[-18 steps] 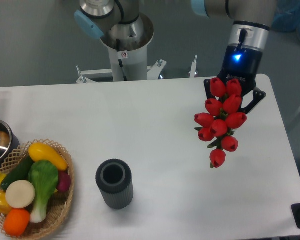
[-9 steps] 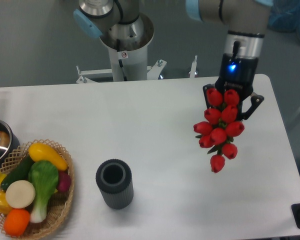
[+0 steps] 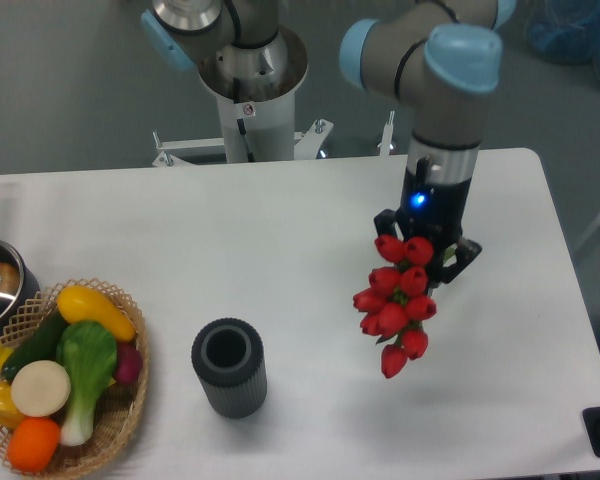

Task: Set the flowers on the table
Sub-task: 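Move the held tulips toward the black vase and lower them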

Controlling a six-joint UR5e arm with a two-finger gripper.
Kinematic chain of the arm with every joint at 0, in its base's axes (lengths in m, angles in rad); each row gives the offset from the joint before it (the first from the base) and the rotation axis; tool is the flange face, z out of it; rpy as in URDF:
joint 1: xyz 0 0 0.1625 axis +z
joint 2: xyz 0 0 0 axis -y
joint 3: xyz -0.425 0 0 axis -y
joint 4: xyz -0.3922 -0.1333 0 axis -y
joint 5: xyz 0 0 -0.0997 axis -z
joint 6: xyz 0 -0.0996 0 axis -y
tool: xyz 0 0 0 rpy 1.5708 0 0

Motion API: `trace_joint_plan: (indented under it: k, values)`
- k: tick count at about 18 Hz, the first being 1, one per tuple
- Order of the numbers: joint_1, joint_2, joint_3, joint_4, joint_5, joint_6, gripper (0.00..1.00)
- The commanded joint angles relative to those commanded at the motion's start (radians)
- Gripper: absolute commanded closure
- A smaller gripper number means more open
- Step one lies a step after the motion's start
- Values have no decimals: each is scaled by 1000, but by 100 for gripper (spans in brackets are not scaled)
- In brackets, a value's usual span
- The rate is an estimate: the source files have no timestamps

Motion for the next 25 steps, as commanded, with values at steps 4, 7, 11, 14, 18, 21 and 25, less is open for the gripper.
trace_joint_plan:
  k: [4,7,11,14,18,21,25]
  values:
    - [-35,-49,-3,-2,65,5,62]
    - [-37,-68,-8,-43,80,6,62]
    - [-46,-95,-18,-48,97,12,62]
    - [-52,-112,-20,-48,95,12,61]
    - [-52,-124,-32,-46,95,12,58]
    - [-54,-131,-32,-44,95,12,50]
    - [-52,-143,-29,-40,95,12,49]
